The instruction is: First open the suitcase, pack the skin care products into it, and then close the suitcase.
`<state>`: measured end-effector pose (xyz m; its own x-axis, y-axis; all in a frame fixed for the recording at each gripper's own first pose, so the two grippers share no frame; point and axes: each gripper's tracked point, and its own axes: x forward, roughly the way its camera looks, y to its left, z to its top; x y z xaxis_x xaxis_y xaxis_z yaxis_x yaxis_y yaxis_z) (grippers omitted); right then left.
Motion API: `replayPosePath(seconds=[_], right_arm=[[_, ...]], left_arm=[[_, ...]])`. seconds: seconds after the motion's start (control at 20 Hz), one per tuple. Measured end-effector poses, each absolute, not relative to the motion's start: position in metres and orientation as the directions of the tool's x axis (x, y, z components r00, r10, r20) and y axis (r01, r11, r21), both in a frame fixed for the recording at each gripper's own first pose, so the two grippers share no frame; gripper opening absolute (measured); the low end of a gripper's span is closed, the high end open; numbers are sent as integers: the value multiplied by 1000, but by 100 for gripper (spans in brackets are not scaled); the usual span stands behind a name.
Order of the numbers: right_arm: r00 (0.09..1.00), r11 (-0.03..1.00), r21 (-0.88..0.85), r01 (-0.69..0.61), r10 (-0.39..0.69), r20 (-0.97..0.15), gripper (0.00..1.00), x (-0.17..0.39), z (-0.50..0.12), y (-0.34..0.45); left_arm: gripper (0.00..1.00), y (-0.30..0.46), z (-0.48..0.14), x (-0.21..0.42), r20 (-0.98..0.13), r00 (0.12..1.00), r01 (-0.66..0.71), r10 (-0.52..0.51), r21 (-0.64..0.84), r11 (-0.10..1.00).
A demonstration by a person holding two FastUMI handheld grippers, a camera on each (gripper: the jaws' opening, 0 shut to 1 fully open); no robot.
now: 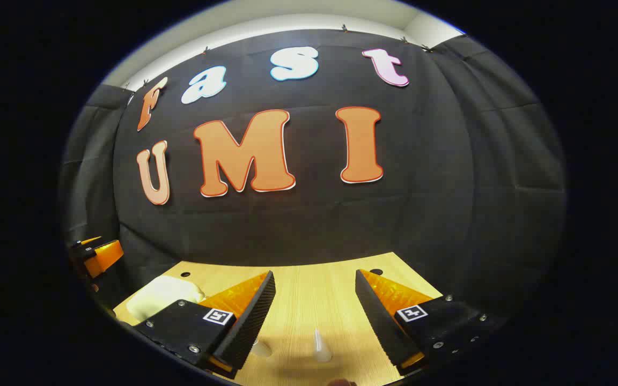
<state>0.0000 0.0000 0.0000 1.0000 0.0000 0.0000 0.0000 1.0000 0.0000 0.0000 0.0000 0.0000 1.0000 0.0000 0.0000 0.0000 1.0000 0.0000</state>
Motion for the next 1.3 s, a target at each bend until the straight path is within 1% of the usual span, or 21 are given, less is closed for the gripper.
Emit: replayPosePath(seconds=[0.05,0.1,0.15,0.2,0.25,0.35,0.45,0.5,0.6,0.7,0.85,1.1,1.3], right_arm=[[1000,1000,-10,-1,1,13,95,1,2,1],[1000,1000,-21,-1,1,23,95,2,1,0],[1000,1000,-30,4,-3,22,95,4,1,0],[1000,1000,-31,5,-5,16,95,4,-1,-1],[1000,1000,-26,-1,1,16,95,4,1,0],[999,1000,-29,3,-2,38,95,3,8,0],[1000,999,-33,9,-8,23,95,8,5,-1],[1000,1000,-29,-7,8,10,95,8,1,4],[1000,999,-45,-9,10,14,95,9,4,5],[1000,997,-74,2,-1,21,95,7,3,2],[1000,998,-68,-13,13,9,95,8,-3,6],[1000,997,-77,-2,1,-9,95,3,-12,1],[1000,997,-72,12,-14,-28,95,-1,-22,-9]], left_arm=[[95,-2,1,-1,12,1000,2,-2,10,1000],[98,-4,2,-1,22,1000,1,-2,22,1000],[98,-6,1,3,29,1000,0,-1,27,1000],[95,-11,0,6,24,1000,5,-6,28,1000],[98,-16,-2,8,17,1000,15,-15,24,1000],[98,-24,2,11,24,999,36,-36,10,999],[97,-25,5,12,34,999,35,-35,9,999],[97,-24,6,12,32,999,30,-30,13,999],[96,-24,7,11,41,998,36,-36,9,999],[97,-20,5,14,43,999,10,-10,6,1000],[97,-22,4,10,57,998,14,-14,-8,1000],[96,-23,-7,7,34,999,22,-24,69,997],[96,-32,-26,5,0,998,54,-55,215,975]])
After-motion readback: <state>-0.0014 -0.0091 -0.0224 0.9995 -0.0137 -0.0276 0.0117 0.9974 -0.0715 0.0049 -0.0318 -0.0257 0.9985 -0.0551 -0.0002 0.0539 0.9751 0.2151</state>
